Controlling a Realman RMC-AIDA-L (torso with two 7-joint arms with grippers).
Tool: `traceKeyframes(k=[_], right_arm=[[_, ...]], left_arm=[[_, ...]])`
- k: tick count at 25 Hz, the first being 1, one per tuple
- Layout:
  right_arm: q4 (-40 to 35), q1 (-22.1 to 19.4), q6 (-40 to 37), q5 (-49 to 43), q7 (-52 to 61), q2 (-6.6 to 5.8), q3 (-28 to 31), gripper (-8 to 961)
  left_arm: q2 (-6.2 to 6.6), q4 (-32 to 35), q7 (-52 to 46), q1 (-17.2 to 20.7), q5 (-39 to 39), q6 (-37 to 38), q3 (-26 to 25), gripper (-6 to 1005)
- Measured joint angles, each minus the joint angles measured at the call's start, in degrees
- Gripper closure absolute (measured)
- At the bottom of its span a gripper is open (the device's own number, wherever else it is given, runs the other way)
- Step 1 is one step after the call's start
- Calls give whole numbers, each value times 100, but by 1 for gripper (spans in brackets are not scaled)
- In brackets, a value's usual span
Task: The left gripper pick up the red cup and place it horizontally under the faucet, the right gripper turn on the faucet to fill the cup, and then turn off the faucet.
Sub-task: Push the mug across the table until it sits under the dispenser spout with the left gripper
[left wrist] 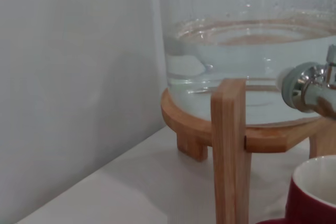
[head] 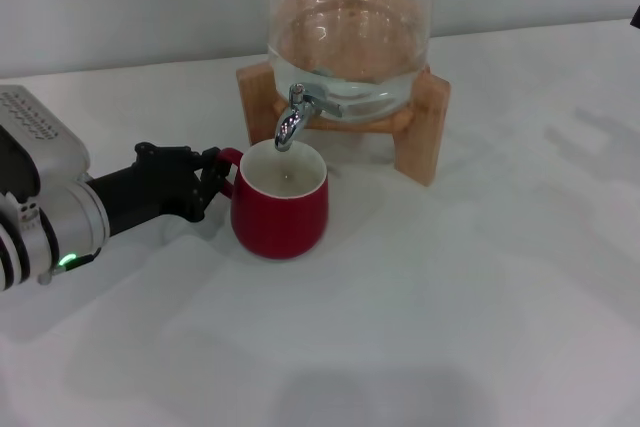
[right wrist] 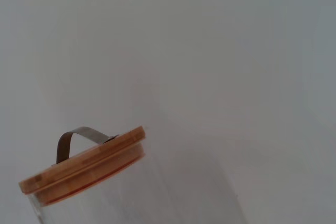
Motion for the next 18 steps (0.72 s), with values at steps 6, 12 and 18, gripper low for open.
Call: traceKeyframes(k=[6,12,18], right_arm=[[0,-21,7,14,-3,0,0,233],[0,-44,17,63,-4,-6,0,232],[0,-45,27,63,-4,-9,0,232]], left_arm=[[-1,-4,0,1,-23,4,4,874],[-1,-5,0,5,-42,1,-22,873],[0,29,0,67,-58,-39,-29,840]])
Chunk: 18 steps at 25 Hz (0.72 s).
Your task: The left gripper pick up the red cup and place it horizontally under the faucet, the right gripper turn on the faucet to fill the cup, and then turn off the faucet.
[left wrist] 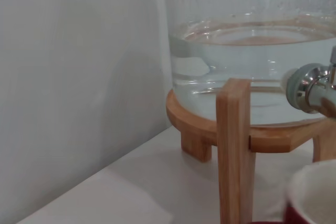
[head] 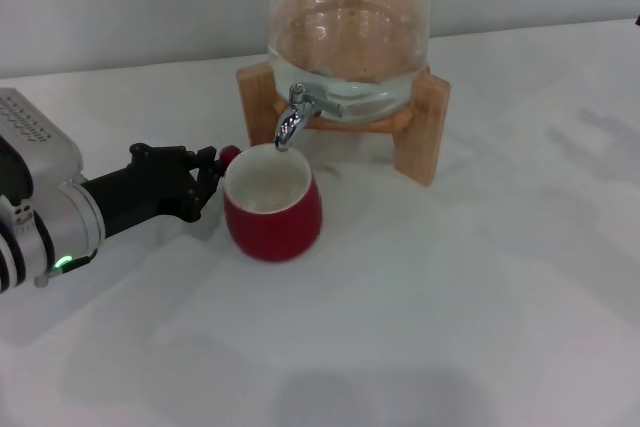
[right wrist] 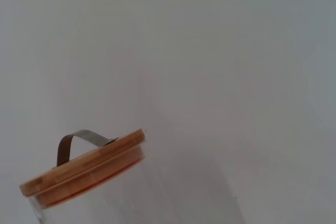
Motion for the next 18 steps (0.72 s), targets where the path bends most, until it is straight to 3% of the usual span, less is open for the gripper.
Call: traceKeyframes(k=[12,18], right_arm=[[0,-6,60,22,2,0,2,233],[-1,-9,59,25,8,0,9,233]], left_arm=[[0,28,-22,190,-169,-130,1,827],[-2,346,-62,621,-326,-668,16,813]])
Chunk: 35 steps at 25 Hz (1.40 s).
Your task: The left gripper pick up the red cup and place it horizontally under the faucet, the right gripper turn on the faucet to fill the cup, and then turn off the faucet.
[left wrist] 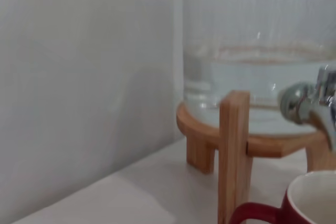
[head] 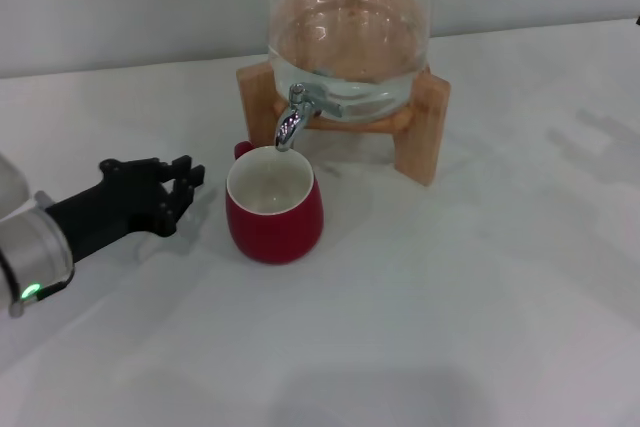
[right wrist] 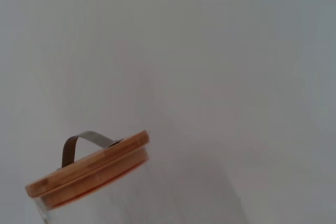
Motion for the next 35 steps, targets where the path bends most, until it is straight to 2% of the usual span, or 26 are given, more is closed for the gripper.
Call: traceKeyframes(k=[5,12,17,20,28,33,35], right_arm=[[0,0,-8,0,2,-5,4,233],[0,0,-3,-6,2,-9,129,232],[0,0,-3,-59,2,-9,132,232],[0,-11,-2,-81,2,-19,115,232],[-79,-50,-2,-232,23,-9,120,233],[-87,-53,0,-237,33,-8,93,233],[-119,-54,54,-264,43,-8,56,233]], left_arm=[[7,376,-79,557,-410,-640,1,801],[24,1125,-845,1387,-1217,-1398,3,785],[45,1502,-1739,1671,-1380,-1656,10,773],[58,1685,-2196,1789,-1316,-1891,12,651],[79,1812,-2687,1975,-1257,-2258,-25,357],[112,1826,-3029,2005,-1287,-2192,-43,225],[124,1828,-3186,2018,-1291,-2157,-51,229]])
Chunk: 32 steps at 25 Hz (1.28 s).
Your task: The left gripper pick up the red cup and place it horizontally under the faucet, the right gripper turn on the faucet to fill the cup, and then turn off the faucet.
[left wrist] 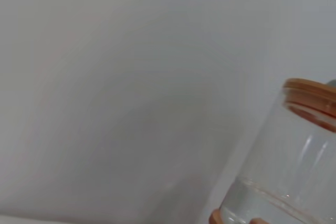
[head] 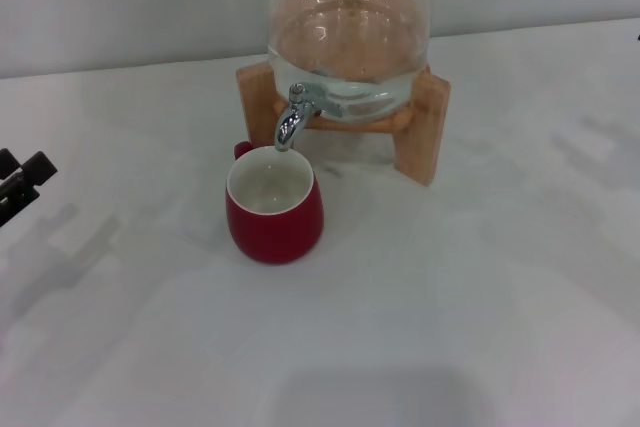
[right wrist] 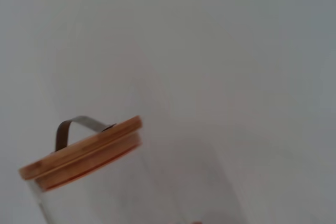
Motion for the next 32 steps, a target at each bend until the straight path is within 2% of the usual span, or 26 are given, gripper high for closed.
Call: traceKeyframes(k=[3,6,11,13,17,21,26,32], right_arm=[[-134,-37,170,-61,77,13,-219,232],[-594,-214,158,-46,275,34,-817,232],[-2401,-857,-850,-16,1047,42,-2375,234],[-2961,-992,-1152,-94,1315,40,-2814,235],[-3808,-1064,-1652,-474,1861,40,-3647,237],[-4478,-1050,-2431,-1394,2594,41,-4685,238],[-4536,-1026,-3140,-1636,2792,39,-5442,239],[-4181,-905,-3888,-1634,2699,35,-6209,240]], left_arm=[[39,11,-213,39,0,61,-1,235],[52,94,-369,102,-10,131,-37,237],[24,212,-525,179,6,176,-266,239],[20,214,-544,197,-9,179,-285,240],[18,217,-550,171,-17,192,-284,240],[14,301,-667,161,-19,342,-282,239],[-7,436,-815,186,-27,487,-289,239],[-9,445,-818,151,-29,602,-292,238]])
